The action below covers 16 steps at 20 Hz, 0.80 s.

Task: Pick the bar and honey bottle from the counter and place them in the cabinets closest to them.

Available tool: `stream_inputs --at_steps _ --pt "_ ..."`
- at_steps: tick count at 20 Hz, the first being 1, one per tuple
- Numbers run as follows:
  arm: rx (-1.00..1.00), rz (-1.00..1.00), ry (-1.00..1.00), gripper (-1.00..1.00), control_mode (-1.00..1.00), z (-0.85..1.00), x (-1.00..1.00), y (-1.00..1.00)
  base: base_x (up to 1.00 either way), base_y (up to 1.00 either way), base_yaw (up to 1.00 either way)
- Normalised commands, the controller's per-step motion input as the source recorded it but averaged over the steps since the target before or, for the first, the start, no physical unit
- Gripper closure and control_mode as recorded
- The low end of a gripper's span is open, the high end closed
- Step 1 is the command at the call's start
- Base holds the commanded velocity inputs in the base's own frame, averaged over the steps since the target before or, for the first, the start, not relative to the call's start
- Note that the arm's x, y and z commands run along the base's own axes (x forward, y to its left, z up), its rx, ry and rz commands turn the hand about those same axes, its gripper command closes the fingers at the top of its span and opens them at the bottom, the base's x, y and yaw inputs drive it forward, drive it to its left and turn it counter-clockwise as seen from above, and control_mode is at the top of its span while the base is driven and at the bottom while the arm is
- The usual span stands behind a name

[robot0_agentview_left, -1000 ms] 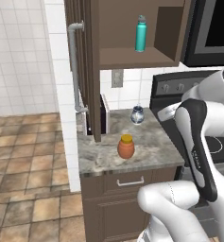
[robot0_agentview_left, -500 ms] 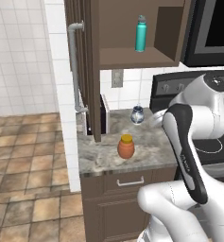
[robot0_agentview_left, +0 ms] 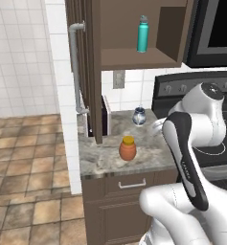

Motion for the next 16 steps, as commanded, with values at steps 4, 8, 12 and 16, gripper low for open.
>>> stream_inputs --at_steps 4,8,12,16 --pt "0.05 0.00 0.00 -1.00 -1.00 -0.25 0.01 0.05 0.00 0.00 0.00" --pt "0.03 0.00 0.00 -1.00 -1.00 -0.24 0.08 0.10 0.00 0.00 0.00" --pt "0.00 0.00 0.01 -1.00 -1.00 -0.20 0.15 0.10 0.00 0.00 0.00" --pt "0.00 0.00 0.02 -1.00 -1.00 -0.17 0.23 0.11 0.00 0.00 0.00"
